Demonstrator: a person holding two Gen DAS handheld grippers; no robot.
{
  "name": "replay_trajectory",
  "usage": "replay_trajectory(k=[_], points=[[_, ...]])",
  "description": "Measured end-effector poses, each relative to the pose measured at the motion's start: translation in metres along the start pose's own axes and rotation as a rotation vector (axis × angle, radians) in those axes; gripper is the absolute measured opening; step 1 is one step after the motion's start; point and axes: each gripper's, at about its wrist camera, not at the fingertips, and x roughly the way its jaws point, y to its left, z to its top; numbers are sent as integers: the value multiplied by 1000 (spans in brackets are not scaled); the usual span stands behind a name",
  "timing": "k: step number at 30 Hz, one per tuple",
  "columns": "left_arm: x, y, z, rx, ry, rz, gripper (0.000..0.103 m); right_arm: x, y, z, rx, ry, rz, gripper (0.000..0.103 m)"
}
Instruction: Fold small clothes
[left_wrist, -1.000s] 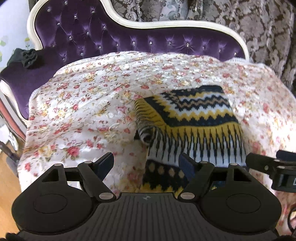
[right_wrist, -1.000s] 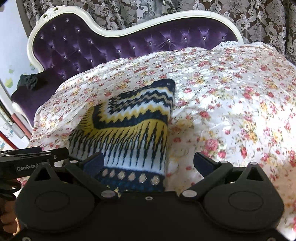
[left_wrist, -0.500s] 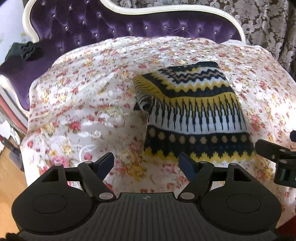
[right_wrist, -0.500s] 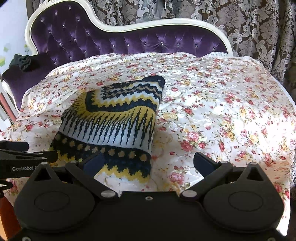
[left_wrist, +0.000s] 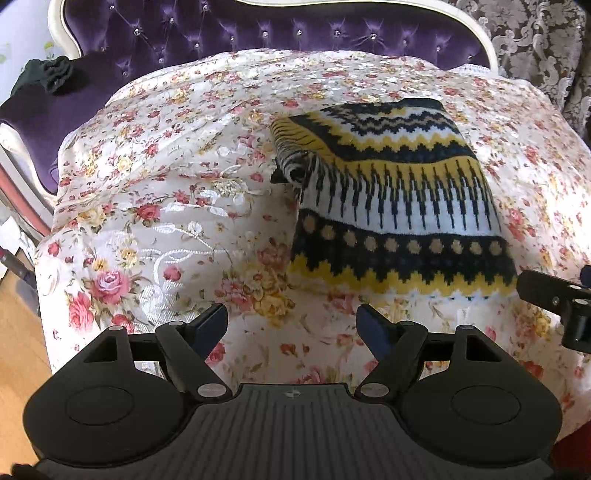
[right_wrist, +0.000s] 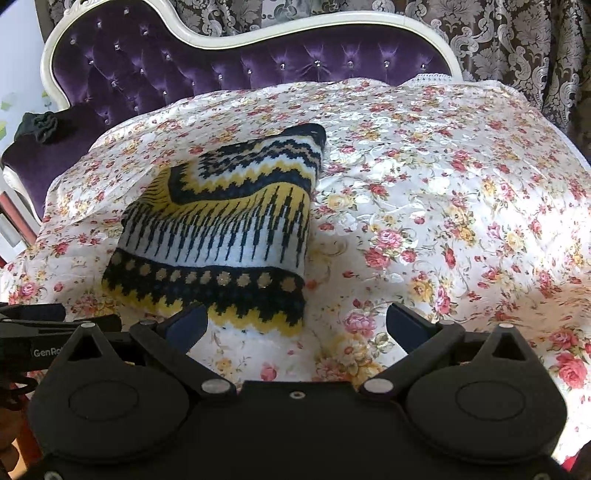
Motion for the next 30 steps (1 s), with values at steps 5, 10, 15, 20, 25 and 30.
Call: replay_trajectory(k=[5, 10, 15, 20, 25, 30], points=[[1, -1, -2, 0, 18, -8, 76, 3, -2, -4, 4, 2, -18, 102], [0, -4, -3, 10, 14, 1, 76, 2, -1, -7, 11, 4, -8, 102], [-2, -7, -4, 19, 11, -6, 76, 0, 1, -8, 12, -5, 5, 102], [-4, -11, -4, 26, 11, -9, 76, -1, 0, -7, 15, -14, 9, 102], [-5, -12, -4, 28, 14, -9, 76, -1, -1, -6, 22, -14, 8, 102], [-3, -11, -4, 21, 22, -11, 76, 1, -1, -6, 24, -7, 4, 102]])
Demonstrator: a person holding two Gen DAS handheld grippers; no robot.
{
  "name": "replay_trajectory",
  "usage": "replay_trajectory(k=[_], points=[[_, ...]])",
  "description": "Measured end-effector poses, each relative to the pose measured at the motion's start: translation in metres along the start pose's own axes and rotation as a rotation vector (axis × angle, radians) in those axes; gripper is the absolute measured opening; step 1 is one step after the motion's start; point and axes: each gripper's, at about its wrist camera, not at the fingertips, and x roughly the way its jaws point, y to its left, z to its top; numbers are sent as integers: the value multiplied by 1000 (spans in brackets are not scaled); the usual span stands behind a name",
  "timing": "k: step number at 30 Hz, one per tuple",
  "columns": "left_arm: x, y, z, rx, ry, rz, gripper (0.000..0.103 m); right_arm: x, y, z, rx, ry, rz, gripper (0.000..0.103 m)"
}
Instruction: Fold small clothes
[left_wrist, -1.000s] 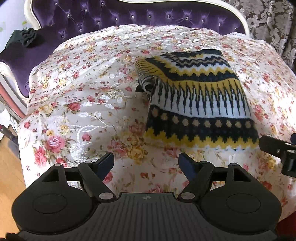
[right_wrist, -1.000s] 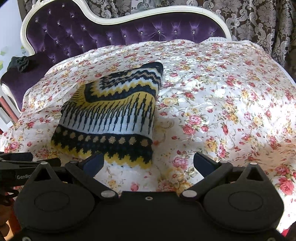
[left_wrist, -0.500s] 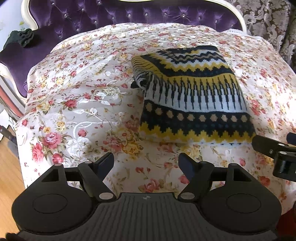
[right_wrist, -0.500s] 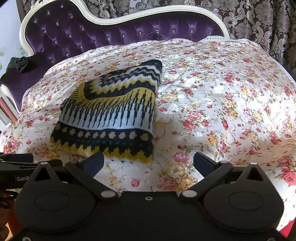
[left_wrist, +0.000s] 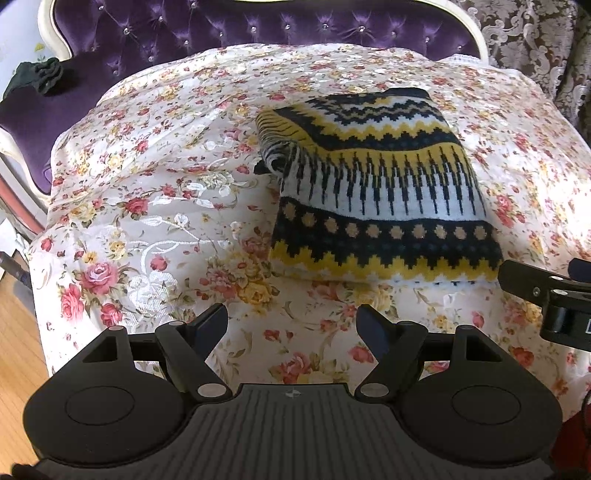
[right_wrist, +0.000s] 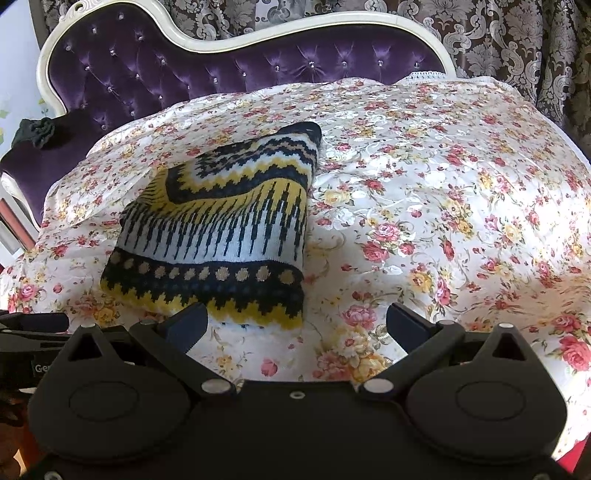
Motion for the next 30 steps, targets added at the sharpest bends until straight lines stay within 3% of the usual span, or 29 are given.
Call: replay_trajectory(k=[30], points=[[5, -1, 2, 3, 11, 3, 76, 8, 1, 4, 7, 21, 22, 102]])
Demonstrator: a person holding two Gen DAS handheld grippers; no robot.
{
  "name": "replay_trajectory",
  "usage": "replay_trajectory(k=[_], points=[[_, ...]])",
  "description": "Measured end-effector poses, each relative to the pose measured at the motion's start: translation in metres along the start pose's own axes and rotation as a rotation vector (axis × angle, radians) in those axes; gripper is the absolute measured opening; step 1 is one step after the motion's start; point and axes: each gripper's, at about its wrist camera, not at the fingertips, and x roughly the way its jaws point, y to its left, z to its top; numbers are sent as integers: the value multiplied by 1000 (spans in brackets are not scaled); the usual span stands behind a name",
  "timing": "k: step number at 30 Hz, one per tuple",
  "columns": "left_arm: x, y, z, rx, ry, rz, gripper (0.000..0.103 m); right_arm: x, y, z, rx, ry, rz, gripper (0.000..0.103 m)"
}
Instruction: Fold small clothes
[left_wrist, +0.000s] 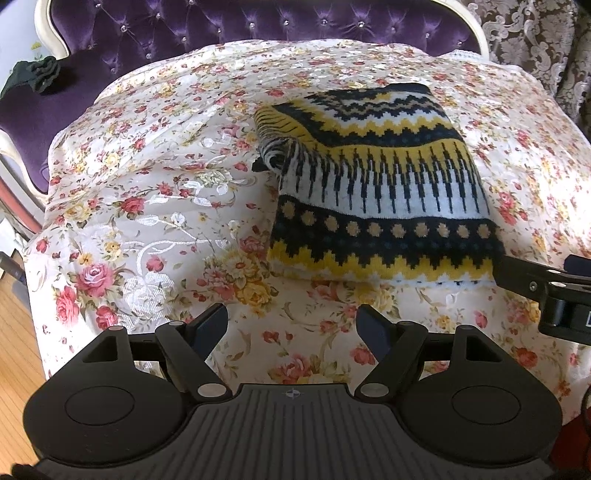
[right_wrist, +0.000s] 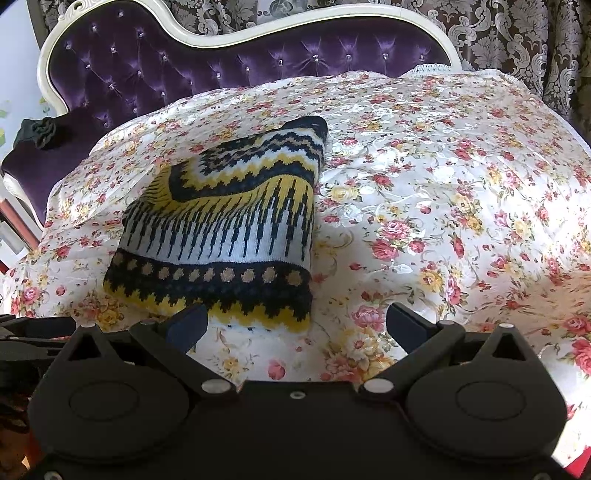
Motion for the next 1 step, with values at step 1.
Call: replay_trajectory(k=[1], points=[[0, 0, 0, -1, 1, 0, 76, 0, 0, 0, 0, 1, 1, 102]])
